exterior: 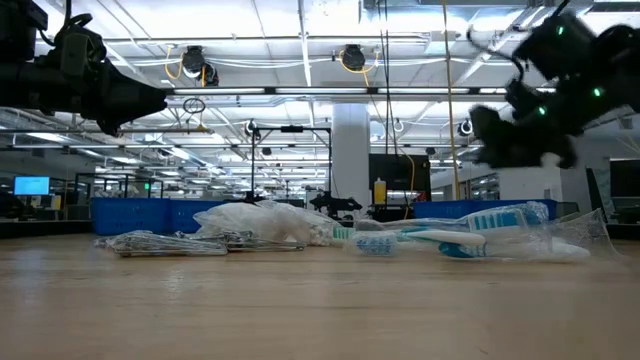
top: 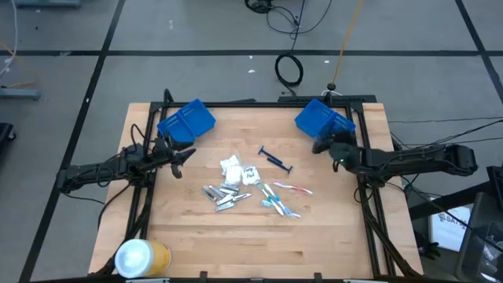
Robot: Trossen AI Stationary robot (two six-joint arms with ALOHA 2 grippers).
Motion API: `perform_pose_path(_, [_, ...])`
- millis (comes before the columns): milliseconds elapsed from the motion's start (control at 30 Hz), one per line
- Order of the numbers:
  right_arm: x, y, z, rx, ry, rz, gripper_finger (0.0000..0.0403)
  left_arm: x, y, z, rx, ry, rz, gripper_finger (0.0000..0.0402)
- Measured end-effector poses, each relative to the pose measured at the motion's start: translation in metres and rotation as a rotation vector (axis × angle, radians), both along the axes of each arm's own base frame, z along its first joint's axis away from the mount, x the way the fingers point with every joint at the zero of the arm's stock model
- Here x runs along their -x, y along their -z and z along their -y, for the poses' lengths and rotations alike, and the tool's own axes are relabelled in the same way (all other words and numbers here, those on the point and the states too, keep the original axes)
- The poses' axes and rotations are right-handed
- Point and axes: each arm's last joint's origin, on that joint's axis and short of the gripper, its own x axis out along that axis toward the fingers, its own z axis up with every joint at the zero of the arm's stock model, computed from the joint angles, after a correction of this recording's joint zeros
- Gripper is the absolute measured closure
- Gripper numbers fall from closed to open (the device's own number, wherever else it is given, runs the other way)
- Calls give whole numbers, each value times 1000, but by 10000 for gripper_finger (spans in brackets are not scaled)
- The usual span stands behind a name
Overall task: Pick & Place Travel size toiletries
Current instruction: Put the blue razor into the right blue basket
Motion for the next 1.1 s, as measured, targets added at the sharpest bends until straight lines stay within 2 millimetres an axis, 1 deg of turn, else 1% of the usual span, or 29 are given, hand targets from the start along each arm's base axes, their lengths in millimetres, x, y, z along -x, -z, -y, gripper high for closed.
perform_pose_path(100, [-17, -24, -6, 101, -337, 123, 272, 0, 0, 0, 0, 0, 0, 275])
perform_pose_path(167, [-24, -37, -12, 176, -521, 223, 272, 0, 0, 0, 0, 0, 0, 275])
perform_pose_path(233, [-30, -41, -18, 220, -633, 267, 272, 0, 0, 0, 0, 0, 0, 275])
perform_pose_path(267, [-33, -40, -22, 230, -663, 254, 272, 0, 0, 0, 0, 0, 0, 275])
perform_pose_path(333, [-39, -33, -27, 220, -691, 171, 272, 0, 0, 0, 0, 0, 0, 275])
perform_pose_path(467, [-56, -15, -35, 139, -679, -10, 272, 0, 0, 0, 0, 0, -1, 275])
perform_pose_path(700, [-103, 1, -44, 22, -703, -251, 272, 0, 0, 0, 0, 0, 0, 275])
perform_pose_path(833, [-124, 12, -44, -43, -740, -378, 273, 0, 0, 0, 0, 0, 0, 275])
perform_pose_path(933, [-133, 23, -41, -94, -768, -421, 273, 0, 0, 0, 0, 1, 0, 275])
perform_pose_path(1100, [-134, 40, -34, -147, -737, -472, 273, 0, 0, 0, 0, 1, 0, 275])
